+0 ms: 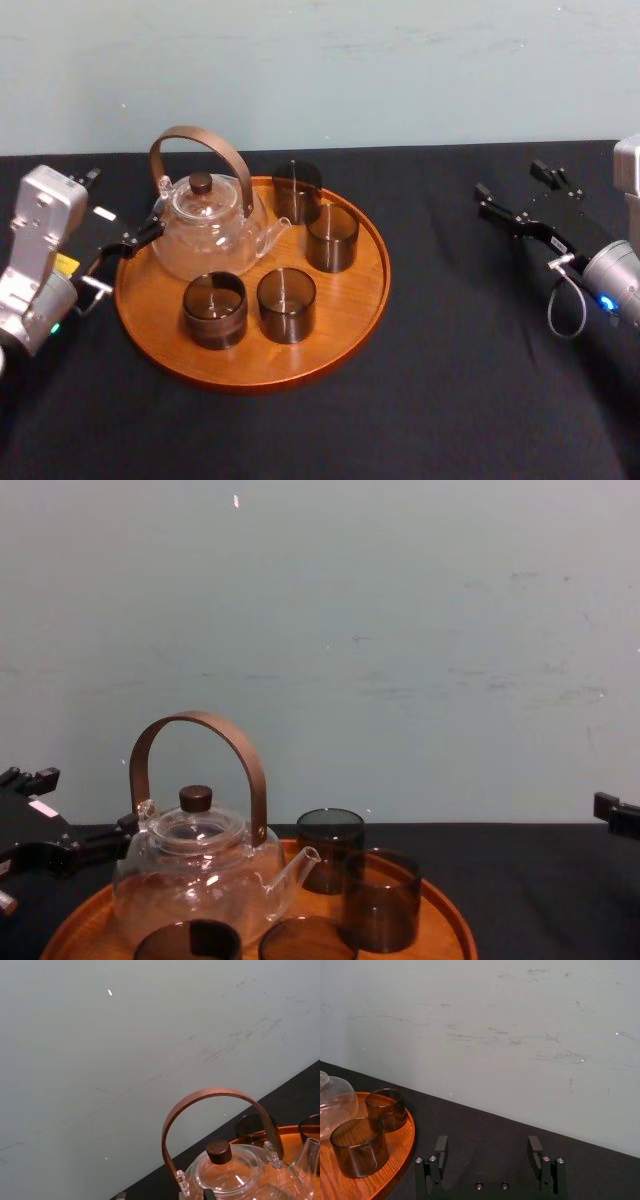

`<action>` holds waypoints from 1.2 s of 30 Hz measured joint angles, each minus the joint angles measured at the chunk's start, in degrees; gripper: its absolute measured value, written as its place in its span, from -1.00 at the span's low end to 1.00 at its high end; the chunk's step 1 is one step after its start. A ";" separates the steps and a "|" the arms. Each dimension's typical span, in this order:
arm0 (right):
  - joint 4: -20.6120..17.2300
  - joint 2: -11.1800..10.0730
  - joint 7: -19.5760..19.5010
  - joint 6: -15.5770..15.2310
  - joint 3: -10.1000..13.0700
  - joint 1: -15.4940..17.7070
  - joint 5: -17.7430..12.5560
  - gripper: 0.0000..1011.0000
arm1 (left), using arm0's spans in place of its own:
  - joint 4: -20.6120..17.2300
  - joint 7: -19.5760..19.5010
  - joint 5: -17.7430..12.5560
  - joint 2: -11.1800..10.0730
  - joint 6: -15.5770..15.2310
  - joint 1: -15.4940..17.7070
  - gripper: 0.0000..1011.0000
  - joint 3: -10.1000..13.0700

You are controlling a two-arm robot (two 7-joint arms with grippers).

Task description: Pick up the glass from the table and place it on the tray.

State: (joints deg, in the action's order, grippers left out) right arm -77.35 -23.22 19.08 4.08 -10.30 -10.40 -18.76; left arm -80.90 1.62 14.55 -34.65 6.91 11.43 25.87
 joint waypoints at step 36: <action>-0.12 -0.19 0.19 -0.08 -0.24 -0.10 -0.20 0.98 | 0.00 0.00 0.00 0.00 0.00 0.00 0.98 0.00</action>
